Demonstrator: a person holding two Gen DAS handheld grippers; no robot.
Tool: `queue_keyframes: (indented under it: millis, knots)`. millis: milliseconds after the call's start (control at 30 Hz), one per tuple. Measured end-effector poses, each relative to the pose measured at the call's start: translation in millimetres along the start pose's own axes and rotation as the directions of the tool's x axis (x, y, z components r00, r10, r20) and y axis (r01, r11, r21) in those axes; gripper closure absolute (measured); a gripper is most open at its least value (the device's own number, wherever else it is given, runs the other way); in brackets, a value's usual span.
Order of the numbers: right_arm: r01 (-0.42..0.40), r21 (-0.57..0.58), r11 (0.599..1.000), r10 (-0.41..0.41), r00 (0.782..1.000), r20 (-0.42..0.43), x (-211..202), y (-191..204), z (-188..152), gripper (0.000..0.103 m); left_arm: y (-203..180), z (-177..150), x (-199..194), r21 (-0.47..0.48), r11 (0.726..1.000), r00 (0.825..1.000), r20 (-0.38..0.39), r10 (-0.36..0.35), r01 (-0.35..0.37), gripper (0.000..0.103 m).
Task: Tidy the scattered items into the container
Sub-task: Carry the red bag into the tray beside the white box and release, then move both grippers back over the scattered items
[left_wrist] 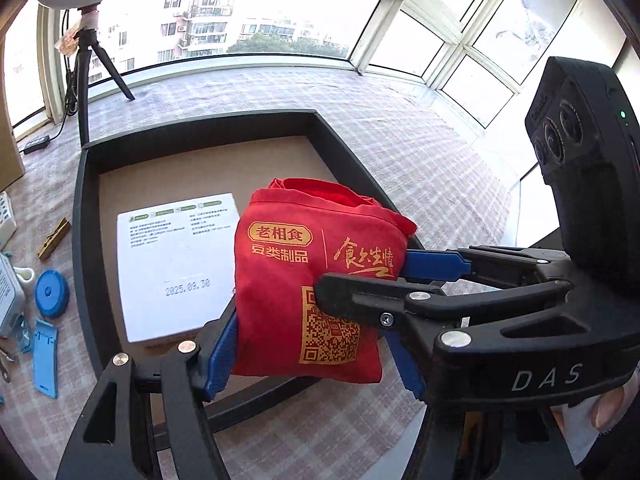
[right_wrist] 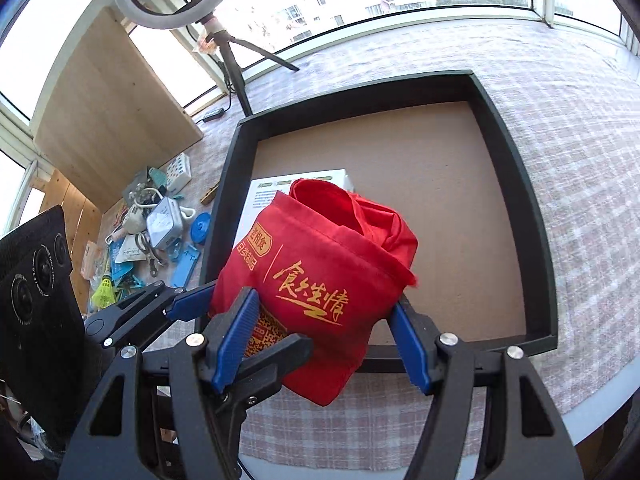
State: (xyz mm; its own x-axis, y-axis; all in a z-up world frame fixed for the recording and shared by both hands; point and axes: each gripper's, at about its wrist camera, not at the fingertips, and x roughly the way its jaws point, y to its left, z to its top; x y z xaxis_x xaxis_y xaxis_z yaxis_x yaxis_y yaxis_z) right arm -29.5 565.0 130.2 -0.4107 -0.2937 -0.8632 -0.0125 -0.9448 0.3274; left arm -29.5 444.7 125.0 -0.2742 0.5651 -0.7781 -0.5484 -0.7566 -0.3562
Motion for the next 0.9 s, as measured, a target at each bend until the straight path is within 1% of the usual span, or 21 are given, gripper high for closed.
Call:
queue_keyframes:
  millis: [33, 67, 100, 133, 167, 267, 333, 400, 500, 600, 700, 800, 900]
  knots:
    - [0.019, 0.005, 1.0, -0.019, 1.0, 0.01, -4, -8, 4, 0.038, -6, 6, 7, 0.007, 1.0, 1.0, 0.003, -0.005, 0.005, 0.038]
    - [0.037, 0.007, 0.999, -0.037, 0.999, 0.019, -7, -15, 8, 0.037, -10, 11, 14, 0.009, 1.0, 1.0, 0.004, -0.001, 0.001, 0.033]
    - [0.059, 0.011, 0.998, -0.059, 0.998, 0.035, -11, -21, 11, 0.037, -12, 14, 20, 0.004, 1.0, 1.0, 0.001, 0.012, -0.012, 0.031]
    - [0.082, 0.022, 0.996, -0.083, 0.995, 0.058, -15, -27, 14, 0.037, -13, 17, 25, -0.006, 1.0, 1.0, -0.007, 0.029, -0.029, 0.033]
    - [0.097, 0.03, 0.995, -0.099, 0.992, 0.081, -19, -32, 17, 0.037, -13, 19, 29, -0.015, 0.999, 0.999, -0.016, 0.042, -0.043, 0.033]
    - [0.116, 0.03, 0.993, -0.119, 0.985, 0.126, -26, -35, 21, 0.037, -9, 16, 27, -0.015, 0.999, 0.999, -0.019, 0.05, -0.051, 0.033]
    - [0.124, 0.018, 0.992, -0.125, 0.983, 0.135, -24, -31, 21, 0.037, -5, 14, 22, -0.004, 0.997, 0.997, -0.017, 0.074, -0.074, 0.033]
    - [0.123, -0.002, 0.992, -0.122, 0.984, 0.13, -17, -24, 23, 0.036, 3, 11, 14, -0.015, 0.996, 0.997, -0.012, 0.083, -0.083, 0.033]
    - [0.113, -0.045, 0.993, -0.107, 0.986, 0.128, -7, -3, 23, 0.036, 18, 5, -4, -0.042, 0.993, 0.994, 0.013, 0.108, -0.108, 0.033]
    - [0.099, -0.1, 0.99, -0.084, 0.985, 0.148, 2, 24, 27, 0.036, 36, -2, -24, -0.055, 0.986, 0.986, 0.044, 0.16, -0.158, 0.033]
    - [0.079, -0.165, 0.983, -0.053, 0.986, 0.156, 11, 55, 31, 0.036, 62, -10, -44, -0.105, 0.975, 0.978, 0.061, 0.202, -0.195, 0.033]
    - [0.044, -0.226, 0.973, -0.013, 0.99, 0.138, 23, 87, 35, 0.035, 95, -22, -65, -0.178, 0.957, 0.967, 0.072, 0.244, -0.228, 0.033]
    - [0.016, -0.282, 0.959, 0.019, 0.993, 0.12, 37, 121, 38, 0.035, 127, -39, -85, -0.253, 0.926, 0.948, 0.075, 0.308, -0.28, 0.033]
